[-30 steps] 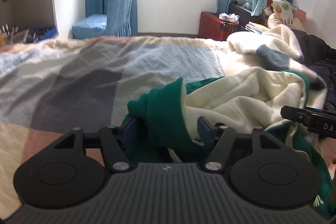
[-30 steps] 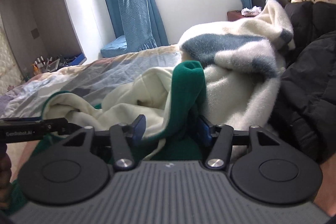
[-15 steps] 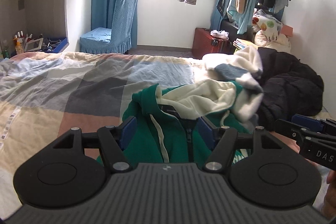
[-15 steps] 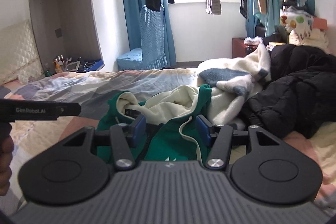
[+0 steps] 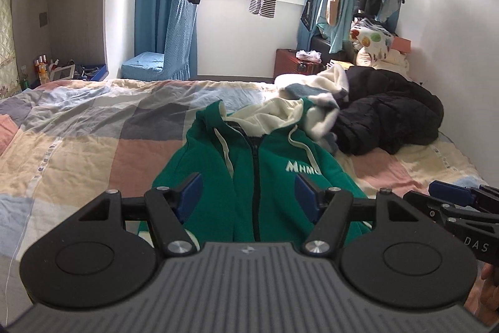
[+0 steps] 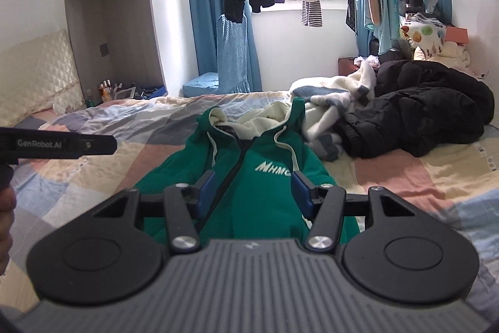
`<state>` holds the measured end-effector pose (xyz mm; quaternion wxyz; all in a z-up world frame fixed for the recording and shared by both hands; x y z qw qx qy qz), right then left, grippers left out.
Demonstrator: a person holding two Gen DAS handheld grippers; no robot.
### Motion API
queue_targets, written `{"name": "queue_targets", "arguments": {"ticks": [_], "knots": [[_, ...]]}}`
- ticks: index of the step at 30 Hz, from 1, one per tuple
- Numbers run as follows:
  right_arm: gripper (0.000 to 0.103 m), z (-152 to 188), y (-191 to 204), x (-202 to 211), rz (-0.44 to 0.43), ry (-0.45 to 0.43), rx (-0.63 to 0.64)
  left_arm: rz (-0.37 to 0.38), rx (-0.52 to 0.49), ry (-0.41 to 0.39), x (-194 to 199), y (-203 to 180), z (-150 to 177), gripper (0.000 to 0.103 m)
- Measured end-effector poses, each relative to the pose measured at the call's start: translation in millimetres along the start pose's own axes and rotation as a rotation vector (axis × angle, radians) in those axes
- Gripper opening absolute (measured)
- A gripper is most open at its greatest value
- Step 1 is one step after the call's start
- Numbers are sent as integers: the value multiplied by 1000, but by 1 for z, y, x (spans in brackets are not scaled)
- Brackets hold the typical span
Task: Fold large clothes
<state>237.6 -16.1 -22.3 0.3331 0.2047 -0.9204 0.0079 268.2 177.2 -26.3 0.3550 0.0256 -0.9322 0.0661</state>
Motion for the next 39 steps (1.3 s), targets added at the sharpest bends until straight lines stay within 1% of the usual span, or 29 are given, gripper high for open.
{"name": "queue_targets", "arguments": {"ticks": [5, 10, 15, 22, 25, 31, 34, 36, 39], "knots": [[56, 27, 1, 24, -4, 9, -3, 18, -13, 18, 21, -11, 37, 70], [56, 50, 3, 38, -19, 15, -18, 28, -33, 60, 23, -18, 66, 70], [56, 66, 1, 41, -51, 26, -55, 23, -54, 105, 18, -20, 86, 70], [56, 88, 0, 32, -89, 64, -89, 12, -37, 193, 2, 1, 100, 70], [56, 100, 5, 26, -144, 96, -96, 5, -22, 240, -5, 12, 106, 70], [56, 118, 44, 8, -365, 171, -72, 46, 48, 316, -19, 34, 111, 67], [56, 125, 66, 0, -453, 209, -45, 31, 61, 344, -27, 43, 116, 67], [56, 133, 81, -4, -475, 240, 23, 14, 48, 365, -32, 47, 121, 67], [56, 154, 96, -17, -444, 314, 109, -15, 10, 399, -38, 53, 128, 67]]}}
Point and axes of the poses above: each gripper's, at about its wrist camera, not at the fingertips, and x roughly against the way its jaws point, y to its left, z to its underside, the point moved 7 cm from there along -x, roughly the way its jaws point, and after that the axes turned 10 degrees about y, right-handed, at the moved point
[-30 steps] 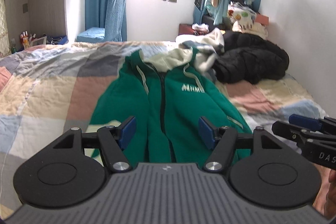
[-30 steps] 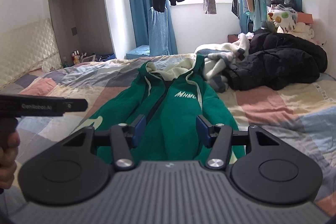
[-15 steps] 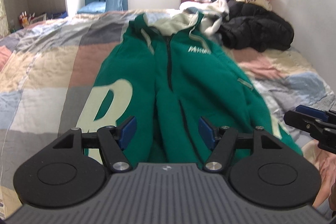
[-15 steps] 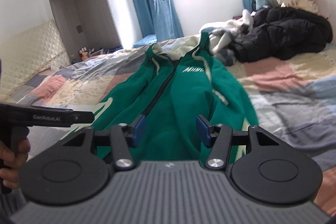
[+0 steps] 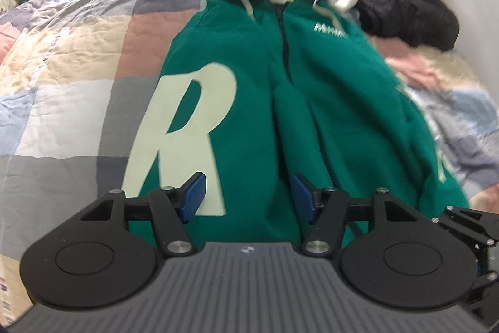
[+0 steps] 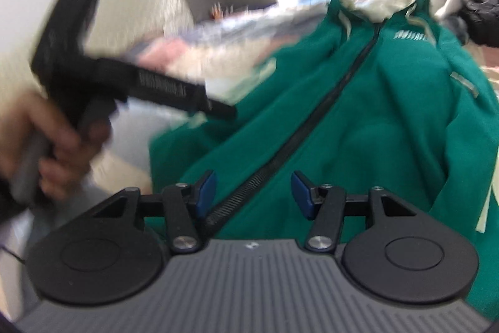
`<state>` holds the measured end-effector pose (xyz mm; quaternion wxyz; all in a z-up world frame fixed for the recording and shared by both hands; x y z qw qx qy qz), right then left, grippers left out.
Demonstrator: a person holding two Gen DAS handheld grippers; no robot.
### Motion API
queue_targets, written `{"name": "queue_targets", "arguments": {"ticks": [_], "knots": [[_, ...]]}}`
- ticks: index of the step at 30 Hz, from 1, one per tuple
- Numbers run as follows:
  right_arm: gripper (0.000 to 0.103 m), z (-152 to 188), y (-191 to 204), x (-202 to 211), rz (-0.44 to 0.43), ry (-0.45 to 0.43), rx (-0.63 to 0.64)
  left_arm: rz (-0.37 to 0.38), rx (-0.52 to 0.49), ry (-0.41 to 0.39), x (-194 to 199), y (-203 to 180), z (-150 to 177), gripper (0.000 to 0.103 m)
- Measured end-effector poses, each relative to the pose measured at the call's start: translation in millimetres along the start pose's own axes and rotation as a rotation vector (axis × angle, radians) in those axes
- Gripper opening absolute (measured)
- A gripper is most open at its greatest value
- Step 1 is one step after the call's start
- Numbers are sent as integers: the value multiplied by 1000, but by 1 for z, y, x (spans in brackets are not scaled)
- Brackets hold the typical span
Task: Fold large clothes
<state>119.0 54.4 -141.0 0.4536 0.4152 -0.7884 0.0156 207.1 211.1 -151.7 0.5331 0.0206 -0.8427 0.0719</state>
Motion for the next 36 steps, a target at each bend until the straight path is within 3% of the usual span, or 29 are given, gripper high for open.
{"name": "queue_targets", "arguments": {"ticks": [3, 6, 11, 12, 13, 14, 16, 17, 20, 25, 29, 36], "knots": [[56, 18, -2, -26, 29, 114, -2, -35, -34, 47, -10, 3, 4, 67], [65, 23, -8, -32, 39, 127, -23, -47, -48, 84, -23, 4, 7, 68], [65, 25, -15, -29, 14, 126, -75, -90, -99, 133, -44, 2, 10, 69], [65, 27, -15, -28, 14, 123, -79, -101, -104, 129, -45, 2, 9, 62], [65, 28, -16, -28, 15, 121, -83, -105, -101, 125, -46, 5, 8, 47], [66, 27, -18, -27, 16, 119, -86, -103, -89, 126, -46, 8, 8, 40], [66, 27, -21, -26, 15, 116, -94, -76, -66, 117, -39, 13, 5, 15], [66, 28, -22, -25, 13, 114, -98, -83, -63, 100, -33, 16, 3, 8], [66, 28, -23, -23, 13, 106, -99, -78, -46, 52, -11, 29, -4, 6], [66, 23, -21, -20, 26, 85, -88, -54, 67, -18, 38, 79, -29, 5], [66, 20, -28, -16, 62, 50, -104, -101, 172, -110, 79, 140, -67, 5], [66, 10, -48, -7, 154, -43, -144, -301, 322, -277, 124, 266, -165, 5]]}}
Point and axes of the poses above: each gripper's, at about its wrist camera, not at the fingertips, and x roughly against the way its jaws point, y to its left, z to its underside, the point moved 7 cm from there along -x, roughly the way its jaws point, and after that the axes turned 10 degrees about y, right-handed, at the moved point
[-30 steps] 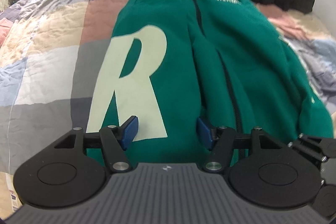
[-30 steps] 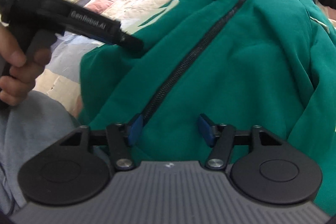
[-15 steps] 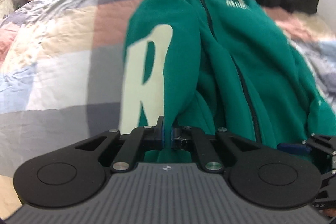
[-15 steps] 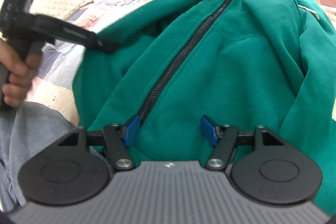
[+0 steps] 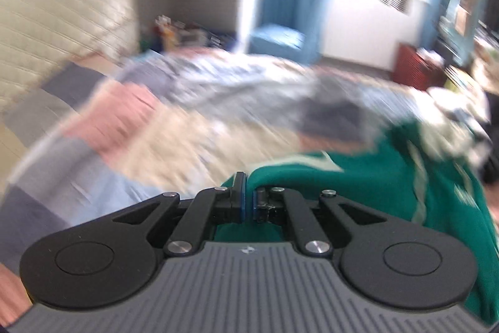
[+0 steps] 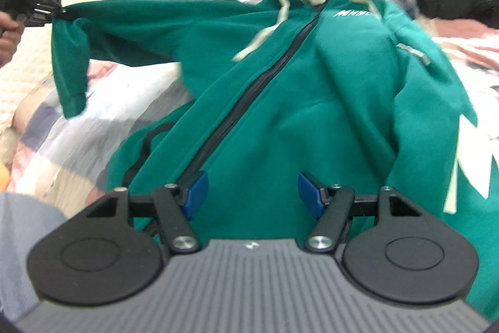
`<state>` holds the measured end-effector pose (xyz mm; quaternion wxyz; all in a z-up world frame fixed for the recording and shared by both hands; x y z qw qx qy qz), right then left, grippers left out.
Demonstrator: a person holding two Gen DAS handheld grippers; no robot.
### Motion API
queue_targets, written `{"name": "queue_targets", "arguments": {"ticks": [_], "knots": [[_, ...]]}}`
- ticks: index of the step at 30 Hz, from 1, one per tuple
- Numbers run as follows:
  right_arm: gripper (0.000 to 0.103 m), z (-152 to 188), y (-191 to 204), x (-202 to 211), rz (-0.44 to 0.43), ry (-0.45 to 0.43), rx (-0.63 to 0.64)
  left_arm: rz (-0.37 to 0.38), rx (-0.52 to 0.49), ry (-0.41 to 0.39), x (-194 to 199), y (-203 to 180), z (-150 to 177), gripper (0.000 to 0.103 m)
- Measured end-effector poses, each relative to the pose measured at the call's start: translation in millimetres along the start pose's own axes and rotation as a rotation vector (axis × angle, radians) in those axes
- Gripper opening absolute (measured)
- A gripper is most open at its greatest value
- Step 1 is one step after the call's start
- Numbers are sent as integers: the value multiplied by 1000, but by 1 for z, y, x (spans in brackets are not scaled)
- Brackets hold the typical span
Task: Fold large clothes
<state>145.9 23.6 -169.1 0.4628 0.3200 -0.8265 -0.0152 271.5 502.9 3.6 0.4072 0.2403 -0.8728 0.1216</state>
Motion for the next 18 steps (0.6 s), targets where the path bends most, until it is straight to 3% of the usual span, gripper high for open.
{"name": "queue_targets", "arguments": {"ticks": [6, 9, 13, 18], "knots": [[66, -13, 1, -10, 56, -34, 37, -133, 39, -88, -58, 40, -89, 5], [66, -19, 2, -19, 76, -36, 64, -182, 68, -81, -109, 53, -120, 5], [65, -32, -3, -38, 92, -10, 40, -213, 107, -26, -189, 64, -125, 5], [65, -51, -7, -57, 97, 34, -48, -211, 134, 86, -276, 87, -97, 5]]}}
Point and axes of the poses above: each gripper's, at about its wrist camera, not at the fingertips, and x roughly against the way its jaws point, y to its left, z to its underside, the point moved 7 cm from there along -x, roughly the way its jaws point, and after that the axes turned 10 degrees about y, right-handed, at the moved point
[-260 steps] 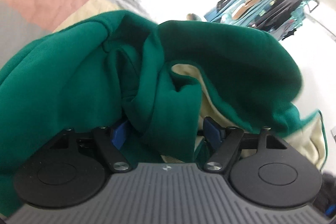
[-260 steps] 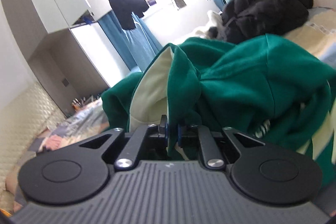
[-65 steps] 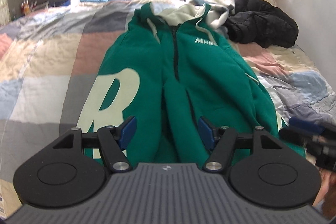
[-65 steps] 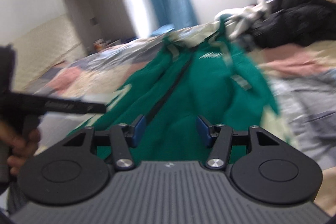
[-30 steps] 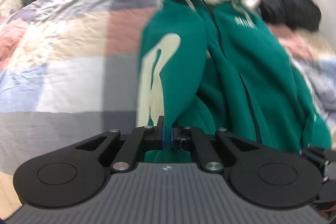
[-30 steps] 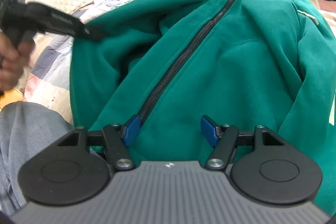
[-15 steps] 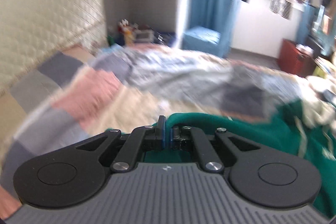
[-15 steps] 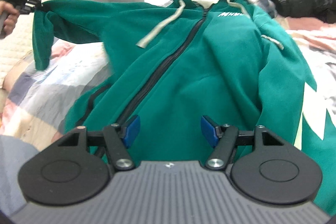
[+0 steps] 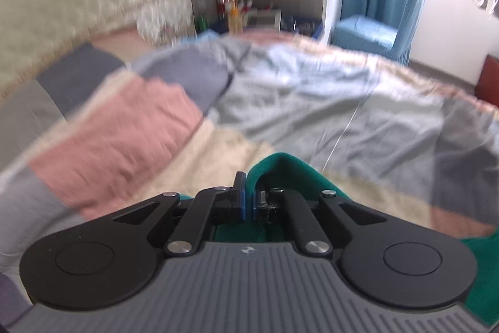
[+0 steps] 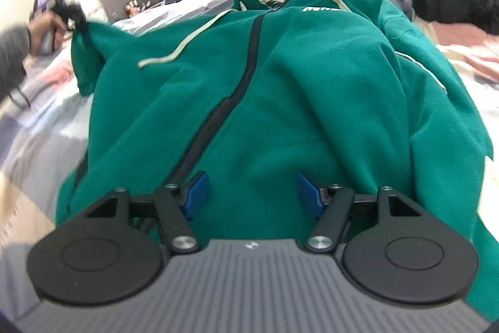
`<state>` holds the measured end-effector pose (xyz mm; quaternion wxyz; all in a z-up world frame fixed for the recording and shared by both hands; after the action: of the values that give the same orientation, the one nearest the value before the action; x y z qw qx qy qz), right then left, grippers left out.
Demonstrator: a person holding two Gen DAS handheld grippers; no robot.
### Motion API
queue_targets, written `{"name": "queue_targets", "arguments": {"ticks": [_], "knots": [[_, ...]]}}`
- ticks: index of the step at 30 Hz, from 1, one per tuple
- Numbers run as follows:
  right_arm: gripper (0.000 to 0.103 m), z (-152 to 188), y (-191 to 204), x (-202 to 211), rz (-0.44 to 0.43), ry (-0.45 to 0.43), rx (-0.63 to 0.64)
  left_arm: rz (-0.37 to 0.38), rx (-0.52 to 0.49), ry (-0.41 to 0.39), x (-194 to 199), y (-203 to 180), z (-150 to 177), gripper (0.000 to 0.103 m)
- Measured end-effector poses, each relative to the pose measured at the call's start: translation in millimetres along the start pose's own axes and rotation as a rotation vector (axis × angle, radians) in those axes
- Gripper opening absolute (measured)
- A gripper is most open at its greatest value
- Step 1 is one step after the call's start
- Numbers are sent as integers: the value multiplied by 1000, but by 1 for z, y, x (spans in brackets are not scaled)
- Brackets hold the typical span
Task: Fold large clothes
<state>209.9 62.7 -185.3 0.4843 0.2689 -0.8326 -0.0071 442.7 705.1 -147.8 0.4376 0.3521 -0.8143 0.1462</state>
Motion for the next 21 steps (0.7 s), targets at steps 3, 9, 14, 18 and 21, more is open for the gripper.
{"name": "queue_targets", "arguments": {"ticks": [3, 9, 14, 18, 21], "knots": [[65, -7, 2, -8, 14, -2, 29, 9, -13, 37, -30, 4, 12, 5], [65, -7, 4, -19, 23, 24, 48, 57, -45, 40, -33, 8, 18, 18], [65, -8, 9, -10, 20, 11, 46, 82, 13, 32, 6, 26, 26, 44], [65, -6, 9, 2, 21, -15, 43, 92, 12, 29, 50, 39, 42, 49], [65, -4, 9, 11, 14, -34, 49, 126, 10, 47, 86, 45, 67, 49]]}}
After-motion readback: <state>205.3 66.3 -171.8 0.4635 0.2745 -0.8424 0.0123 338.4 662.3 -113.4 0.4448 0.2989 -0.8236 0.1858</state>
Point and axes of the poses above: each gripper's, at about its wrist camera, not at the fingertips, and x roughly against the way its jaws point, y to its left, z to its underside, the point moved 7 cm from there along -x, roughly the way its jaws point, and after that the axes turned 10 degrees about y, right-handed, at the moved point
